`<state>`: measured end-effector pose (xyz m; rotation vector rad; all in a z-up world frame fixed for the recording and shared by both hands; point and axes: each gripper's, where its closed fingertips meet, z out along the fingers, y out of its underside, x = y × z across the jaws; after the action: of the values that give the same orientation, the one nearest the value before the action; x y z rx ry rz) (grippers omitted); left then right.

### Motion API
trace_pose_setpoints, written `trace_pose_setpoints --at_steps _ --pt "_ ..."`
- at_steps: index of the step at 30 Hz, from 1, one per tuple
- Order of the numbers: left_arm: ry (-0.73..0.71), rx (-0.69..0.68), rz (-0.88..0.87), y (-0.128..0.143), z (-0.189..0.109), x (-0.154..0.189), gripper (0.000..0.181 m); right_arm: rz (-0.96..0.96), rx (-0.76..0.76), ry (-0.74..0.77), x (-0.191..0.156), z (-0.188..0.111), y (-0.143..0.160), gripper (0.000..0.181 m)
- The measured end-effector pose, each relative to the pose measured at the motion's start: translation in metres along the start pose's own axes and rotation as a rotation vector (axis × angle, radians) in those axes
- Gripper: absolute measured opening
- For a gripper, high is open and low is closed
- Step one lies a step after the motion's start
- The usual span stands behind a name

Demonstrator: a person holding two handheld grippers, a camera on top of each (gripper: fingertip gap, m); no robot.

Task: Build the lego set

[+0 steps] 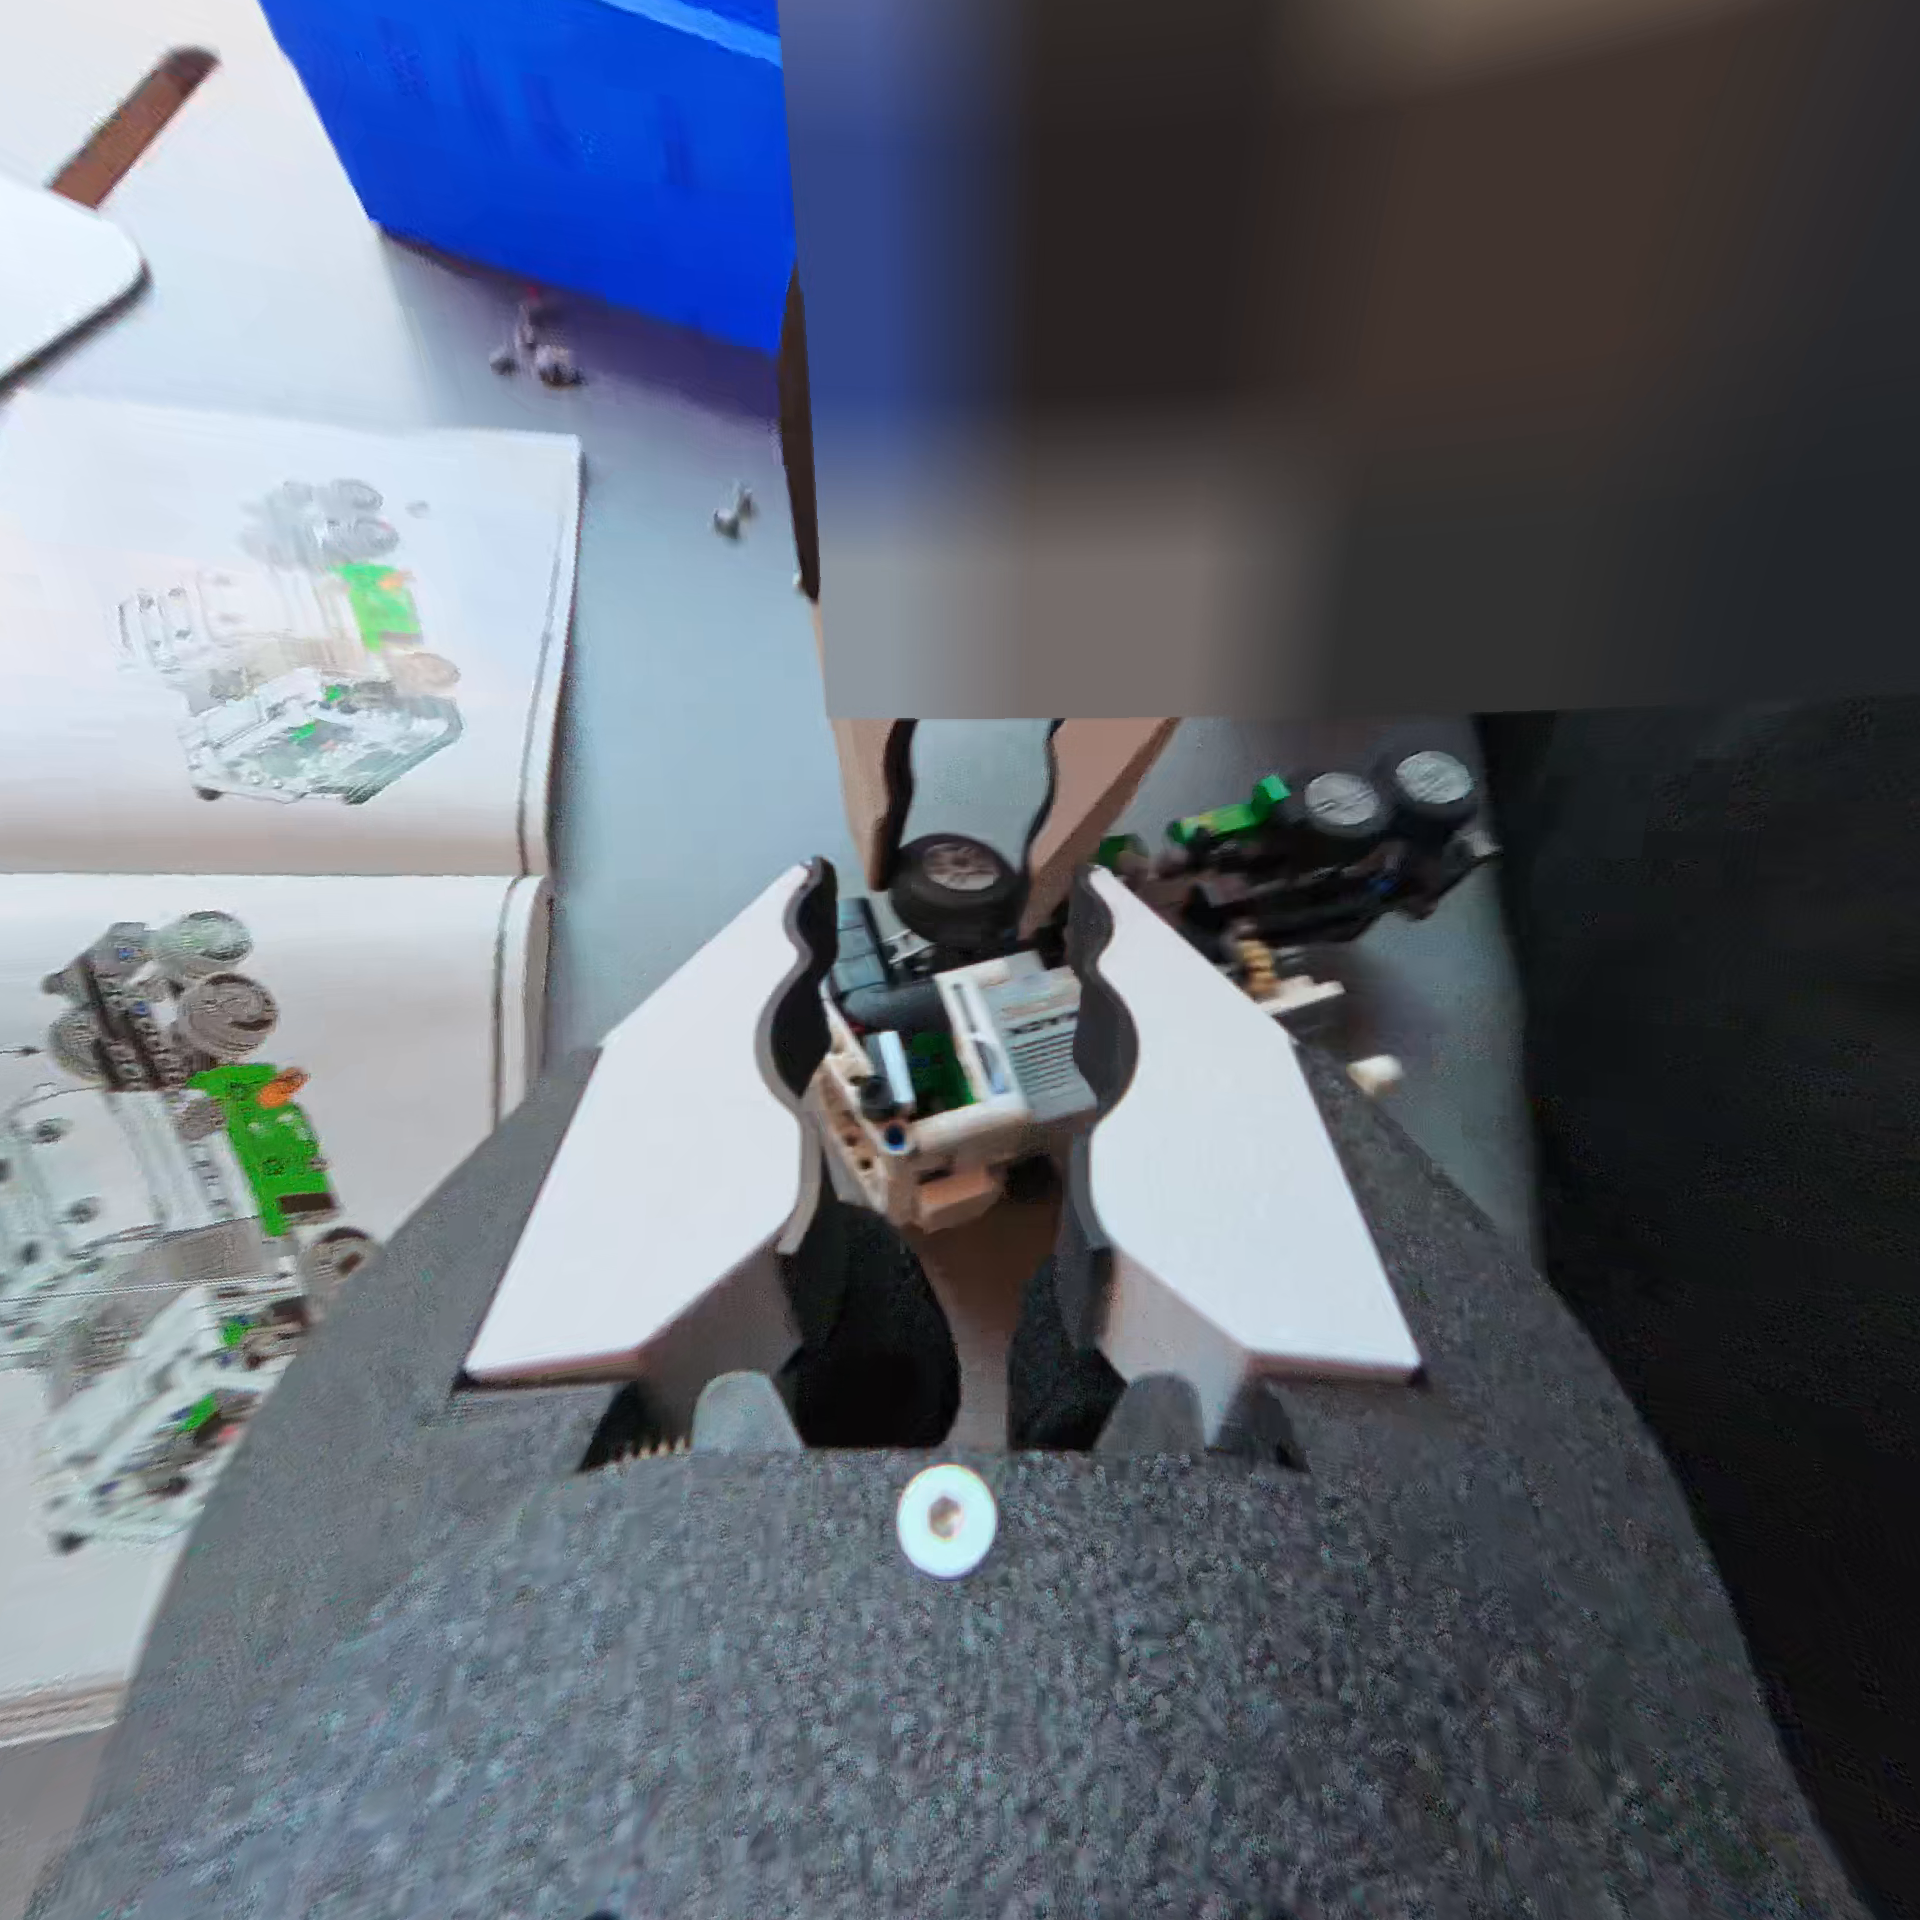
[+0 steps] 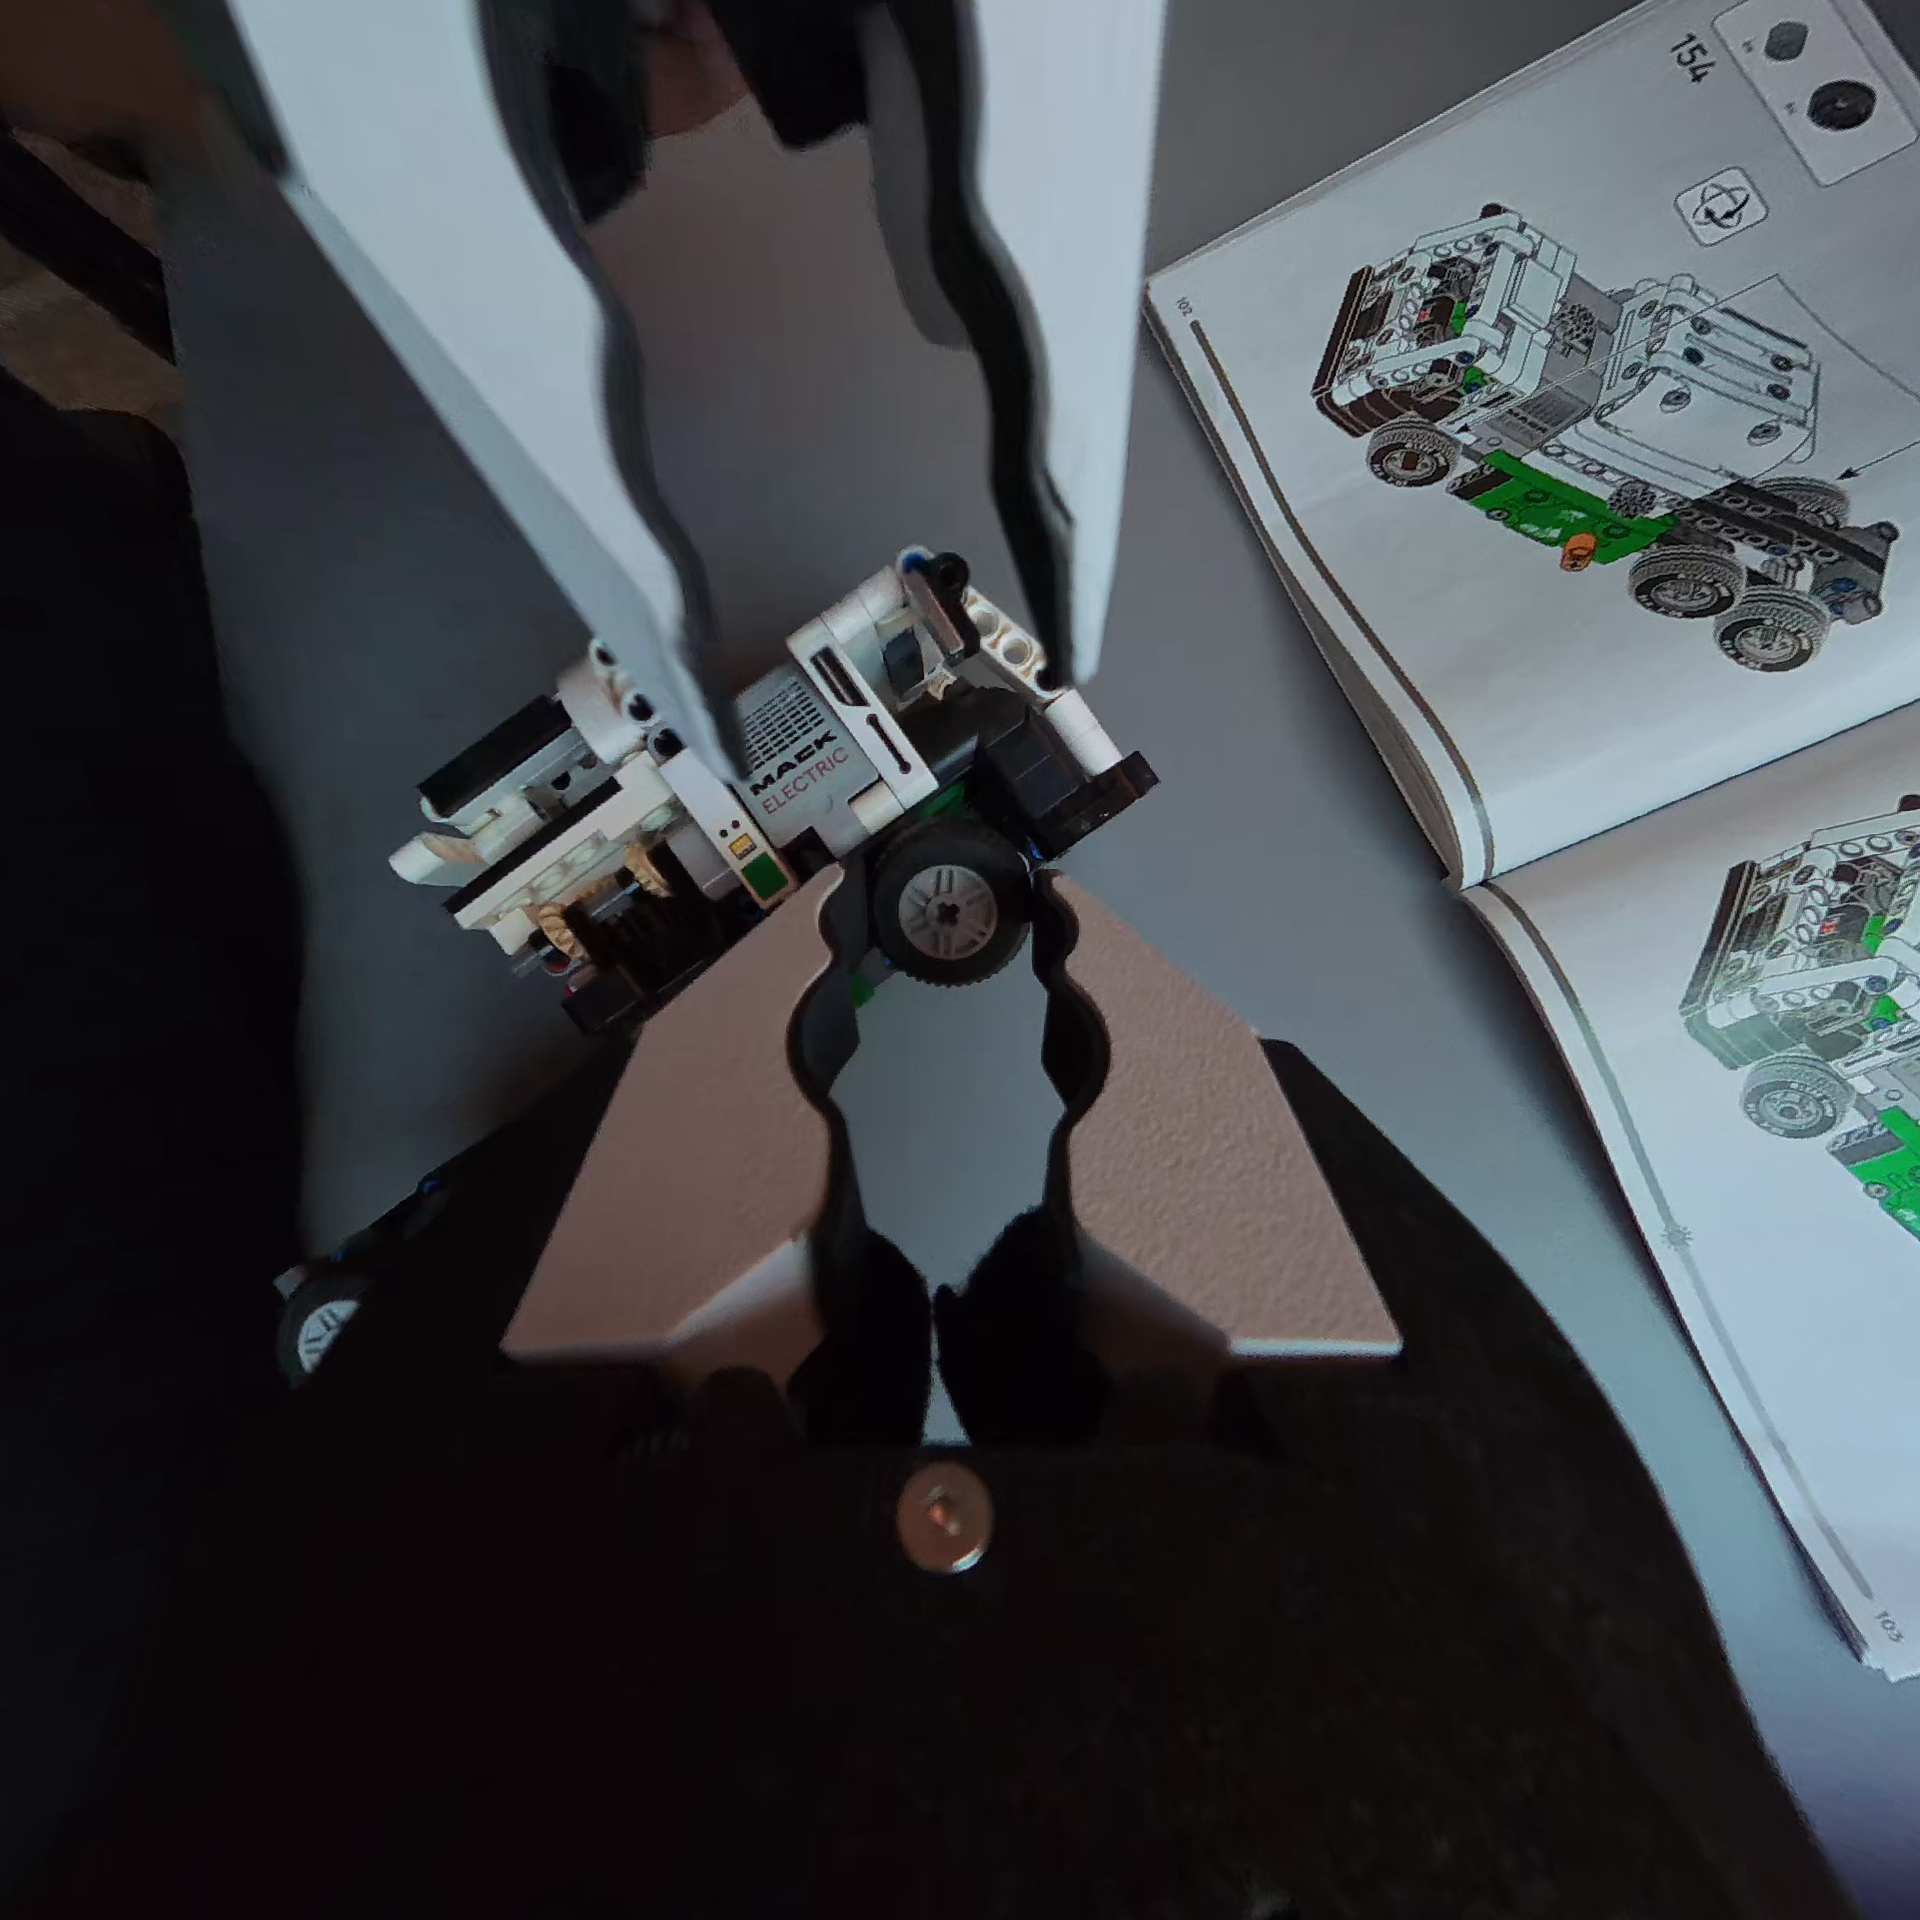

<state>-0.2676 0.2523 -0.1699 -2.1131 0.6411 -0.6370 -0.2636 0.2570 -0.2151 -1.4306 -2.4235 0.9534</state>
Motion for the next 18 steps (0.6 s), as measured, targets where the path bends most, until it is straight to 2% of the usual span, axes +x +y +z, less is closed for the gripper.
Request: trace_pose_setpoints --at_steps 2,4,9,13,18 --pt "-0.046 -0.120 0.050 0.010 0.016 -0.013 0.041 -0.025 0.023 0.001 0.000 0.000 0.000 0.030" --pt "0.019 -0.164 0.063 0.012 0.024 -0.007 0.023 -0.042 0.038 0.001 0.001 -0.001 0.002 0.030" --pt "0.029 -0.222 0.101 0.017 0.027 -0.014 0.023 -0.086 0.102 -0.007 0.000 -0.001 -0.001 0.030" --pt "0.032 -0.136 0.060 -0.007 0.015 -0.015 0.026 -0.093 0.104 -0.001 -0.001 -0.001 -0.001 0.030" --pt "0.097 -0.257 0.008 0.012 0.029 -0.005 0.026 -0.101 0.115 0.017 0.000 -0.001 -0.001 0.030"
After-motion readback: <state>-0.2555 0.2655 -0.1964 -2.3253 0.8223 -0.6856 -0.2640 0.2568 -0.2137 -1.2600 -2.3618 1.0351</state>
